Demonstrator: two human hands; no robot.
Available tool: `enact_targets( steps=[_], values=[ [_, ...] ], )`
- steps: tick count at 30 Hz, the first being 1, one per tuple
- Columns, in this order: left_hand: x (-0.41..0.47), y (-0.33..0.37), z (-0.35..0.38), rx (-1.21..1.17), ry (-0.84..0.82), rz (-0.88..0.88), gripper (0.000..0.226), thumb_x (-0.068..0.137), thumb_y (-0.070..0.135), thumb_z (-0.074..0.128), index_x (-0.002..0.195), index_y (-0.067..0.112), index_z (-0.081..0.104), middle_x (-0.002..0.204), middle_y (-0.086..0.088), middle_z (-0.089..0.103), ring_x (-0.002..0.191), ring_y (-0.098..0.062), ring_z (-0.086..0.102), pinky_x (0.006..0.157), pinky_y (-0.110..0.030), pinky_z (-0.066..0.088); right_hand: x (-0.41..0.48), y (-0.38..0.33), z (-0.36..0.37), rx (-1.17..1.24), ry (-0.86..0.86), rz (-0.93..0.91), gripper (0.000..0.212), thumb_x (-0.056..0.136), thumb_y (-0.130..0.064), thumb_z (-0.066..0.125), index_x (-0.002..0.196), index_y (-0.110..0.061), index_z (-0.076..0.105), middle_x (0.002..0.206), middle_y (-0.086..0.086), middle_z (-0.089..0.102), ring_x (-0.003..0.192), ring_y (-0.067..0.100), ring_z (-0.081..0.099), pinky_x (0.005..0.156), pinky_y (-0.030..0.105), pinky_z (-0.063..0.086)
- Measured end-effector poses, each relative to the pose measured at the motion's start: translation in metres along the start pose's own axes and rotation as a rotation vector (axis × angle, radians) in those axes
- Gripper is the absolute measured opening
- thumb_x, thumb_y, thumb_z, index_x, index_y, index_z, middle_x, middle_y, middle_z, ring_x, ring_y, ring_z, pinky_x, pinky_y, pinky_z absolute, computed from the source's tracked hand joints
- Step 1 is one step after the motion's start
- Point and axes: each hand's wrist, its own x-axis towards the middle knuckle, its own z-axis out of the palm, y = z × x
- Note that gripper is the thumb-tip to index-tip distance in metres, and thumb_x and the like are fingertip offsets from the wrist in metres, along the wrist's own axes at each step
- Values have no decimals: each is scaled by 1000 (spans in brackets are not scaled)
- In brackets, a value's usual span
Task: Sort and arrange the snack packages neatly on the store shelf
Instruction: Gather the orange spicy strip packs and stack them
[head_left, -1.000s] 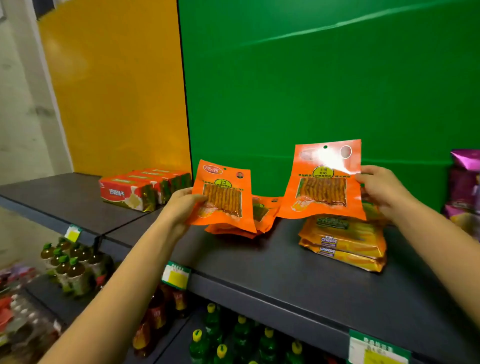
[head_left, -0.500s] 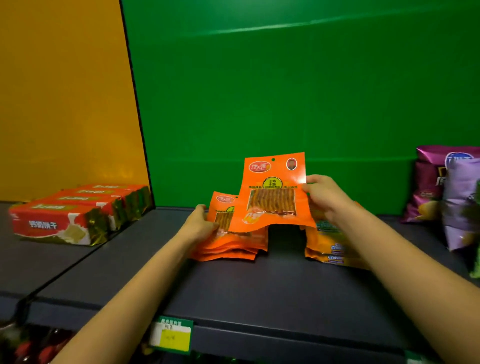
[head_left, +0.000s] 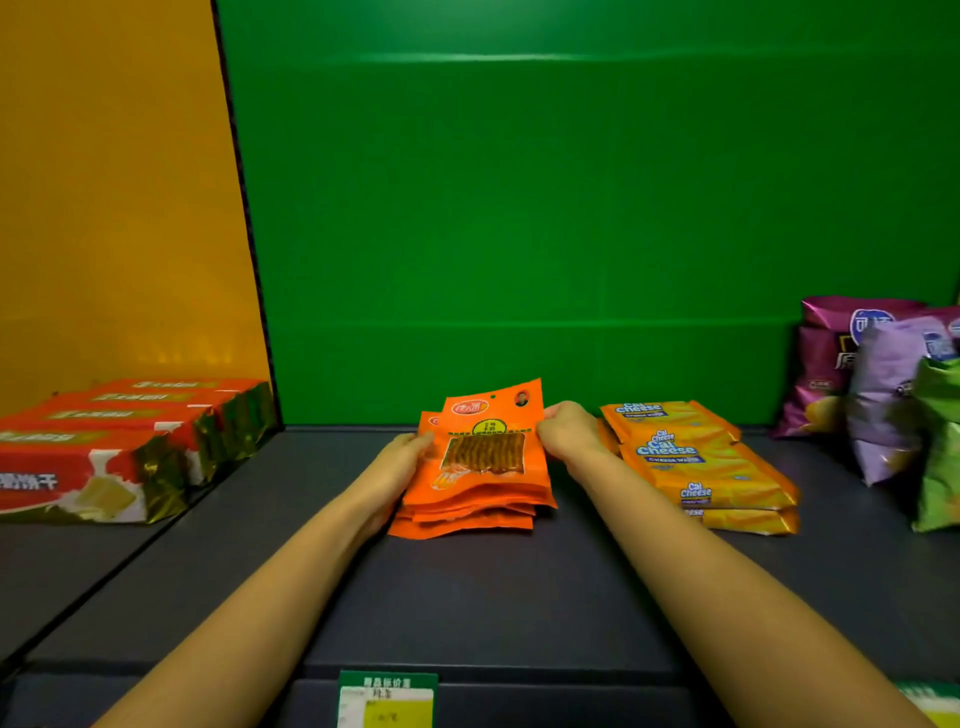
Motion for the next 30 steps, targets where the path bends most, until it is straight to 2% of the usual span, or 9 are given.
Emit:
enact_targets(
  steps=[6, 8, 12, 14, 17, 20, 26, 28, 30],
  values=[
    [5, -3, 0, -33, 10, 9, 16, 96, 14, 41, 93, 15, 57, 58, 3, 72, 47, -6, 66, 45, -16, 52, -11, -8, 3, -84, 18, -26, 28, 88, -15, 46, 107, -7, 65, 120, 17, 64, 114, 34, 56, 93, 35, 43],
    [4, -2, 1, -65, 25, 12, 14, 96, 12, 40, 94, 14, 54, 69, -4, 70, 44, -6, 65, 42, -15, 50, -12, -5, 3, 1, -5, 3, 28, 90, -21, 45, 106, -9, 64, 121, 19, 62, 114, 33, 56, 93, 35, 43],
    [5, -1, 3, -140, 33, 13, 22, 96, 14, 39, 112, 8, 53, 82, -9, 66, 46, -8, 66, 43, -18, 52, -28, 6, 0, 490, -182, 165, 35, 95, -37, 37, 82, -15, 60, 85, 7, 65, 81, 19, 58, 89, 32, 41],
    [4, 0, 5, -185, 11, -1, 30, 97, 19, 38, 119, 6, 54, 84, -9, 68, 51, -11, 68, 46, -20, 53, -32, 14, 3, 617, -244, 189, 44, 96, -46, 31, 96, -17, 64, 95, 9, 69, 89, 21, 62, 100, 36, 42],
    [2, 4, 5, -268, -22, -60, 40, 98, 28, 36, 126, 6, 54, 91, -11, 69, 62, -17, 69, 56, -27, 55, -43, 13, 8, 711, -311, 189, 53, 95, -52, 27, 111, -18, 65, 102, 12, 69, 86, 22, 66, 77, 32, 52],
    [-1, 7, 3, -303, -68, -101, 45, 97, 34, 37, 128, 7, 54, 87, -11, 72, 62, -21, 70, 61, -30, 57, -49, 9, 16, 740, -380, 205, 50, 95, -53, 26, 100, -22, 65, 95, 9, 71, 79, 21, 66, 65, 29, 52],
    [-8, 12, 4, -281, -12, -61, 50, 96, 26, 43, 141, 7, 34, 101, -15, 66, 59, -18, 69, 50, -27, 56, -46, 6, 18, 744, -326, 221, 57, 94, -55, 26, 115, -17, 64, 104, 9, 71, 87, 25, 67, 78, 34, 53],
    [-5, 10, 1, -277, 31, -43, 52, 95, 23, 44, 142, 5, 29, 114, -19, 64, 69, -18, 68, 51, -27, 55, -44, 5, 16, 738, -281, 220, 55, 95, -53, 27, 111, -17, 66, 108, 11, 70, 94, 28, 66, 87, 37, 51],
    [-4, 10, 0, -259, 29, -51, 38, 97, 21, 41, 132, 6, 41, 104, -16, 67, 71, -18, 67, 56, -30, 55, -44, -1, 12, 764, -274, 235, 49, 97, -49, 26, 95, -19, 65, 111, 16, 68, 100, 31, 65, 88, 39, 49]
  ],
)
